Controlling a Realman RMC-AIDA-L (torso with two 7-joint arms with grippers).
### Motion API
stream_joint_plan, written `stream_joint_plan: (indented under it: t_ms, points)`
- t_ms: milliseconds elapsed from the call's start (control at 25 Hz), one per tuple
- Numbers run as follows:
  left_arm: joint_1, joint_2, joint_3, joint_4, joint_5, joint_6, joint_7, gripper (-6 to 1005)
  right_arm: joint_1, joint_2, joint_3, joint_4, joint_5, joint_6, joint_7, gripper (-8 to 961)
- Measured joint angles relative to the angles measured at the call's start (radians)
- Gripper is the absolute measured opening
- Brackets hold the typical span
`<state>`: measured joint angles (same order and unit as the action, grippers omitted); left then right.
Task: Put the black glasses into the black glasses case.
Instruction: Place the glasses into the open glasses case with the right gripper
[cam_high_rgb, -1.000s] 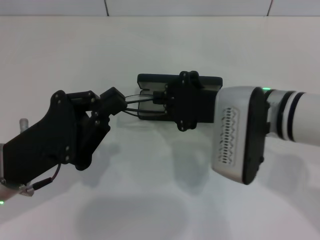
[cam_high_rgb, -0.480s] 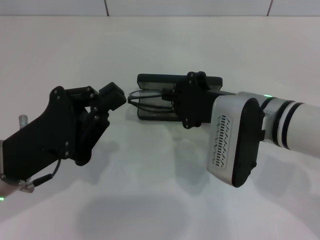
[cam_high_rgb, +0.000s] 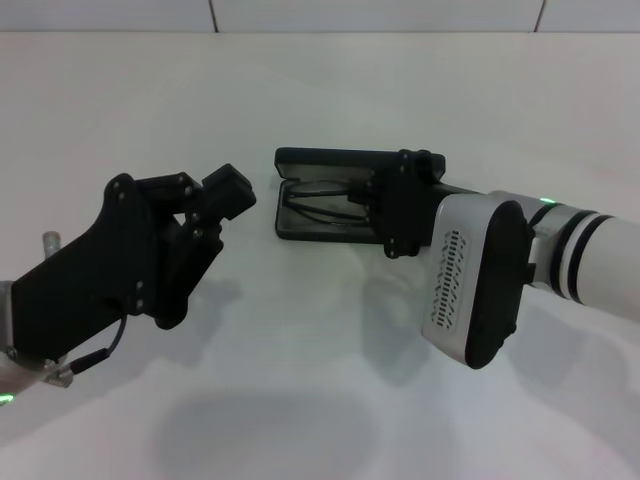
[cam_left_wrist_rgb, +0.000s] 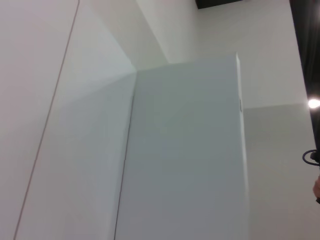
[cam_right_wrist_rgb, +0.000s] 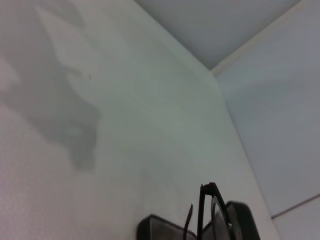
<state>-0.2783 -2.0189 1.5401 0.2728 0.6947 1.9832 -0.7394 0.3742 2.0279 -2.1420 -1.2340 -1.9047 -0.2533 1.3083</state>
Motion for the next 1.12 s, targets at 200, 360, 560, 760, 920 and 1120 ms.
stream_joint_plan:
  t_ms: [200, 360, 560, 760, 920, 1120]
  points:
    - [-0.010, 0.000, 0.000, -0.007, 0.006, -0.002, 0.000, 46, 0.014, 0.000, -0.019, 0.034, -0.001, 0.050, -0.006, 108]
    - [-0.010, -0.002, 0.000, -0.007, 0.007, -0.002, 0.000, 46, 0.030, 0.000, -0.035, 0.059, -0.001, 0.073, -0.006, 110]
    - [-0.010, -0.004, 0.000, -0.008, 0.006, -0.002, 0.001, 46, 0.043, 0.000, -0.040, 0.078, -0.002, 0.082, -0.006, 112]
    - [-0.010, -0.004, 0.000, -0.013, 0.006, -0.003, 0.004, 46, 0.063, 0.000, -0.071, 0.112, 0.006, 0.139, -0.006, 115]
    - [-0.010, -0.005, 0.000, -0.019, 0.006, -0.003, 0.006, 47, 0.080, 0.000, -0.096, 0.139, 0.009, 0.171, 0.000, 117]
    - [-0.010, -0.005, 0.000, -0.019, 0.006, -0.003, 0.005, 47, 0.084, 0.000, -0.098, 0.144, 0.021, 0.170, 0.001, 119]
